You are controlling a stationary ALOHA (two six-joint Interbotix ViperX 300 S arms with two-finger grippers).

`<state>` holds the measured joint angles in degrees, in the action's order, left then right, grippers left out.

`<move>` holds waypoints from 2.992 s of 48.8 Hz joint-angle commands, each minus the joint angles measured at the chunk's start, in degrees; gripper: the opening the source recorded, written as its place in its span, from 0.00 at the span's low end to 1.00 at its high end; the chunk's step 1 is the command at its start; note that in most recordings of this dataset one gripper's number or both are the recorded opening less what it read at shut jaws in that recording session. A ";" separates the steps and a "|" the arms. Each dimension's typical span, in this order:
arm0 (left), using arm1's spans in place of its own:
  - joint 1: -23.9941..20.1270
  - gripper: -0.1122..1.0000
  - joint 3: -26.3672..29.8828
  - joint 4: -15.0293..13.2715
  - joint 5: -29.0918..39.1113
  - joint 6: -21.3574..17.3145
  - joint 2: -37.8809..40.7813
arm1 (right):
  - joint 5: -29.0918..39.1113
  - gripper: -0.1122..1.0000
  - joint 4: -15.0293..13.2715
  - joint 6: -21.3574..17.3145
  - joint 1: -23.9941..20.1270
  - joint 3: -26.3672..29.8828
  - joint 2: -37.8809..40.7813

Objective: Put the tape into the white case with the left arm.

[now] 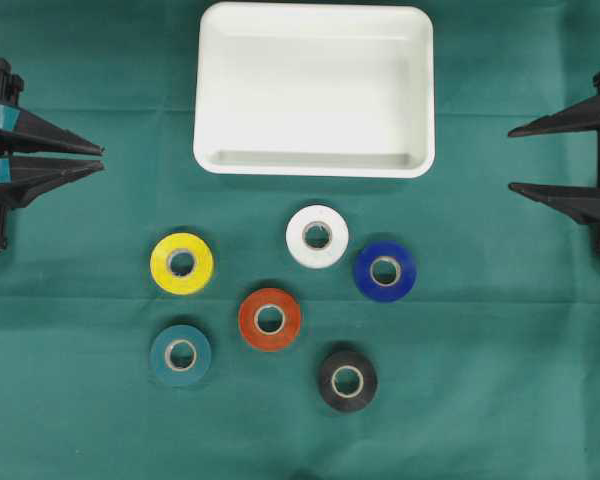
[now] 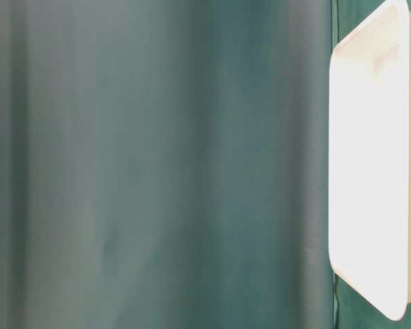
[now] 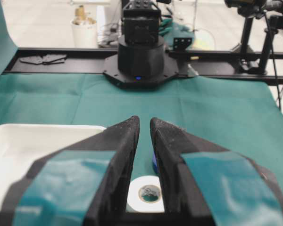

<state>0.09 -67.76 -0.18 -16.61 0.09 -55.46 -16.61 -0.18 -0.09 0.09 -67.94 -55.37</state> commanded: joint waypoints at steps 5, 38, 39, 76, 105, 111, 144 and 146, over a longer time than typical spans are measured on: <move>1.05 0.21 0.09 -1.41 0.18 0.70 0.97 | 0.26 0.22 0.00 -0.62 0.70 -0.70 0.70; 2.02 0.12 -5.54 -1.41 0.44 2.11 0.88 | 1.23 0.02 -1.93 -0.53 0.97 -11.25 -0.26; 2.02 0.12 -5.71 -1.41 0.44 2.11 0.88 | 1.32 0.02 -2.20 -0.53 0.97 -11.60 -0.44; 2.11 0.88 -6.42 -1.32 4.13 1.76 0.88 | 9.40 0.02 -3.87 -0.53 0.97 -17.14 -5.89; 2.02 0.88 0.70 -1.32 11.07 1.41 8.26 | 9.93 0.02 -3.87 -0.53 0.97 -17.14 -5.80; 2.02 0.88 2.72 -1.32 11.87 1.41 12.92 | 9.93 0.02 -3.78 -0.62 0.97 -17.23 -5.80; 2.02 0.88 9.32 -1.32 21.27 1.49 23.12 | 9.84 0.02 -3.87 -0.62 1.05 -17.67 -5.80; 2.02 0.88 9.49 -1.32 21.27 1.49 23.55 | 9.84 0.02 -3.87 -0.62 0.97 -17.67 -5.89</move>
<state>2.02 -59.77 -1.49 4.83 1.67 -32.26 -6.42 -3.96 -0.70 1.05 -86.22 -61.52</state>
